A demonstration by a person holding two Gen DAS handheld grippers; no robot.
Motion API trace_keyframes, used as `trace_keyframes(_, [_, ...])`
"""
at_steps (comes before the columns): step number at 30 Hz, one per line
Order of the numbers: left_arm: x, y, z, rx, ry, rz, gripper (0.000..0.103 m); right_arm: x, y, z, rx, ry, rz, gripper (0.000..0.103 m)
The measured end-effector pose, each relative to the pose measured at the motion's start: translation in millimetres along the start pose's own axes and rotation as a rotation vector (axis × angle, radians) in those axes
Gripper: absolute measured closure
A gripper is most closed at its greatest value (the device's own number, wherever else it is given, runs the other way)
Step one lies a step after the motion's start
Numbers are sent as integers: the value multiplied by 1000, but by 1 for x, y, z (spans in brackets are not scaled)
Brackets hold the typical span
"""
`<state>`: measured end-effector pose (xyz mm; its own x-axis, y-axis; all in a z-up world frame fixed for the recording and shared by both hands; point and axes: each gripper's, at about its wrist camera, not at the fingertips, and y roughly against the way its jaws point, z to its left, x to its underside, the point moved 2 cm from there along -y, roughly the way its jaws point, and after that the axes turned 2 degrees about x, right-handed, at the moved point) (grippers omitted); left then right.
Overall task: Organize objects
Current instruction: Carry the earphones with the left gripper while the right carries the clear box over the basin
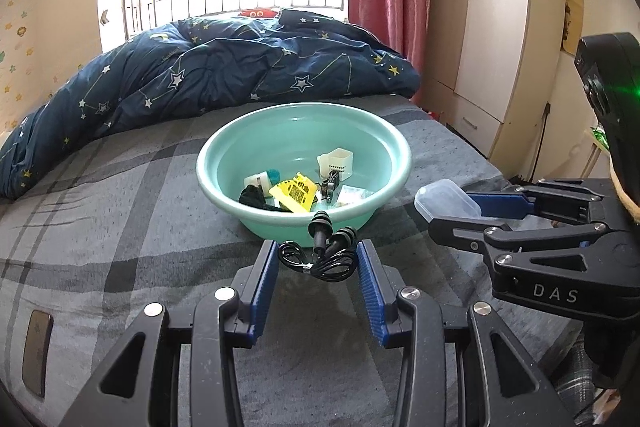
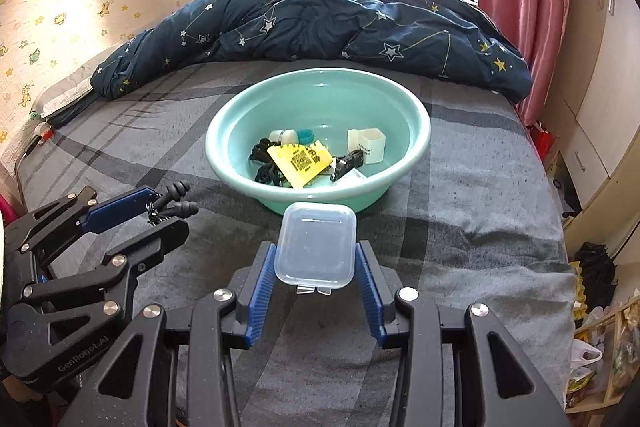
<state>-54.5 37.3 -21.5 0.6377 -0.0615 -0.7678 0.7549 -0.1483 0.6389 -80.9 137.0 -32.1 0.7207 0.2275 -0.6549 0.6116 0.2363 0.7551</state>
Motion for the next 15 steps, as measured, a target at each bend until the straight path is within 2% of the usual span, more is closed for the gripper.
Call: trace_keyframes(15, [-36,-20,9,23,-14,21,59,-43,-8,-5,-16,10,-12,60])
